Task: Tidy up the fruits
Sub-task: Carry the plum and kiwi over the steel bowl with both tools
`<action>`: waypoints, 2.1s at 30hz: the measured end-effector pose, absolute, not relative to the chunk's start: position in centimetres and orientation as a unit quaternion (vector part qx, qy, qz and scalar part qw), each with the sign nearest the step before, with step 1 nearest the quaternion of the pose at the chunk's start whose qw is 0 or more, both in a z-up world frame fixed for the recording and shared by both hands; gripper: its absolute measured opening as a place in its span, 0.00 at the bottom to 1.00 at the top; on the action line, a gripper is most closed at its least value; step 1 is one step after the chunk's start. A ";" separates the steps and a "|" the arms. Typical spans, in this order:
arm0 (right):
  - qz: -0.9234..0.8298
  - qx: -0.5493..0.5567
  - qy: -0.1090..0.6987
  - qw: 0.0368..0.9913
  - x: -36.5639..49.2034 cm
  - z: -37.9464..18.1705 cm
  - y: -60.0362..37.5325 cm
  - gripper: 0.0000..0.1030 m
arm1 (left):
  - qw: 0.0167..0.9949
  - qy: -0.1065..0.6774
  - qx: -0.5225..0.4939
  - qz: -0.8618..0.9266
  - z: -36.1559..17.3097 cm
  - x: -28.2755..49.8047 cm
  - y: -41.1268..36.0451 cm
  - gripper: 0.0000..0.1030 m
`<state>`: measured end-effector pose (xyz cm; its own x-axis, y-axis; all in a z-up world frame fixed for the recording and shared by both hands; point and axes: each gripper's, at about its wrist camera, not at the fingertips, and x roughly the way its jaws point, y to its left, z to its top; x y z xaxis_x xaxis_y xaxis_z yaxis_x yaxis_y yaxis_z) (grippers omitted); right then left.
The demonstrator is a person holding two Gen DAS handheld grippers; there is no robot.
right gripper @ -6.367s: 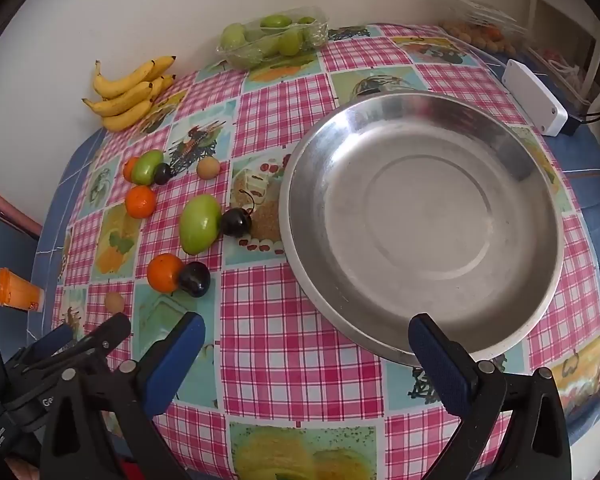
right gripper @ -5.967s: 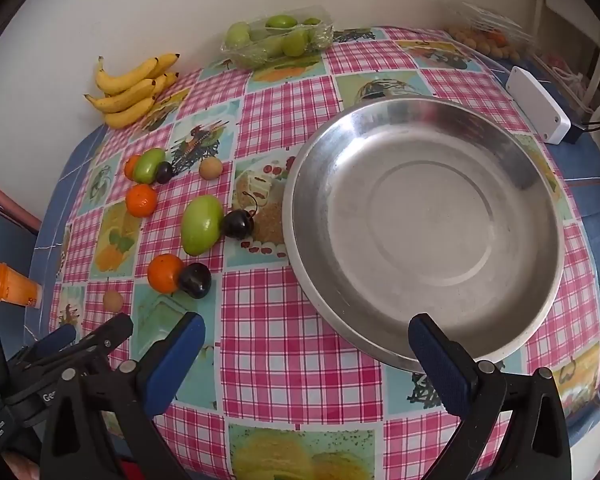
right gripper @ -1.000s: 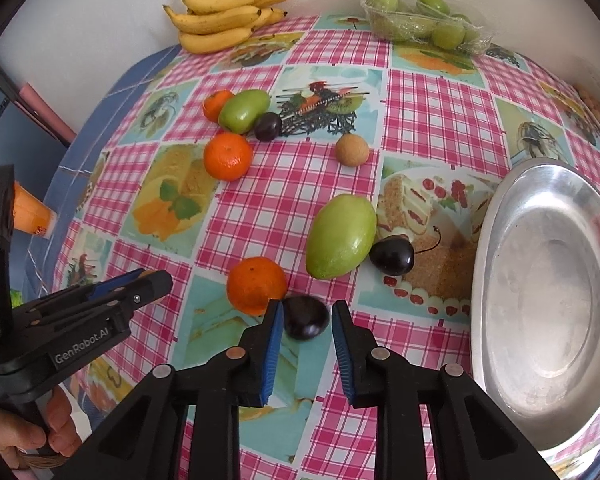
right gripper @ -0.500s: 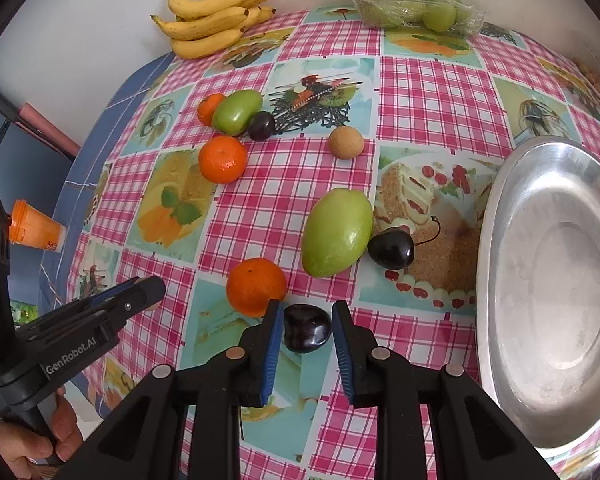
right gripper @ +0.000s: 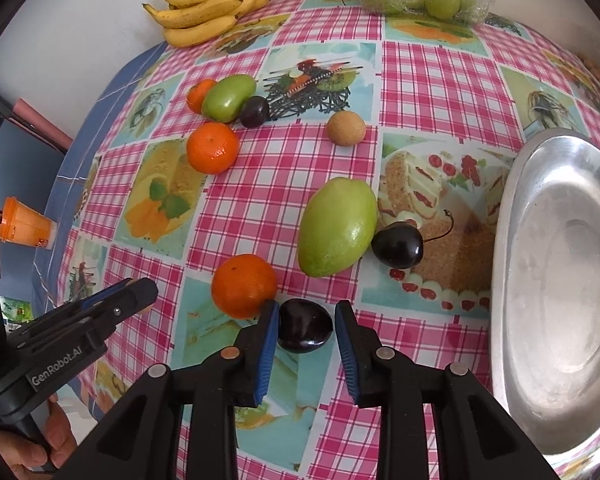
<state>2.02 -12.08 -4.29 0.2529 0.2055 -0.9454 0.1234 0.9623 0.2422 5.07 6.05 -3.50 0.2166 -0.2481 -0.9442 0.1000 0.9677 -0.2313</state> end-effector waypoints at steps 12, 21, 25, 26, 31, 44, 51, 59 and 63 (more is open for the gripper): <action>0.029 0.118 0.616 0.778 2.4 -4.7 -11.4 0.32 | 0.774 0.621 -0.053 -0.112 -3.9 5.1 5.7 0.27; 0.037 0.119 0.613 0.781 2.2 -3.8 -11.5 0.29 | 0.781 0.613 -0.043 -0.109 -3.1 5.1 5.4 0.27; 0.038 0.122 0.611 0.782 2.1 -3.3 -11.7 0.29 | 0.783 0.612 -0.040 -0.107 -2.8 5.2 5.1 0.27; 0.037 0.126 0.609 0.782 2.0 -3.1 -11.9 0.29 | 0.784 0.611 -0.039 -0.106 -2.6 5.3 5.1 0.27; 0.022 0.127 0.584 0.802 1.6 -1.1 -13.0 0.29 | 0.792 0.601 -0.033 -0.103 -1.4 5.6 4.5 0.27; -0.054 0.141 0.554 0.819 0.5 1.5 -18.6 0.29 | 0.798 0.588 -0.005 -0.132 1.0 6.1 -1.9 0.27; -0.118 0.171 0.541 0.815 -0.6 1.7 -23.9 0.29 | 0.795 0.582 0.020 -0.171 1.8 5.7 -7.2 0.27; -0.214 0.210 0.536 0.789 -2.7 0.5 -30.7 0.29 | 0.784 0.577 0.053 -0.222 1.9 4.5 -13.9 0.27; -0.250 0.227 0.535 0.775 -3.9 -0.1 -33.0 0.29 | 0.777 0.576 0.072 -0.243 1.4 3.9 -16.7 0.27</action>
<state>-3.88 -33.02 -0.14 0.3029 -0.1454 -0.9419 0.6306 0.7716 0.0837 3.86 -16.74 1.41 0.2192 -0.2944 -0.9302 0.4599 0.8720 -0.1676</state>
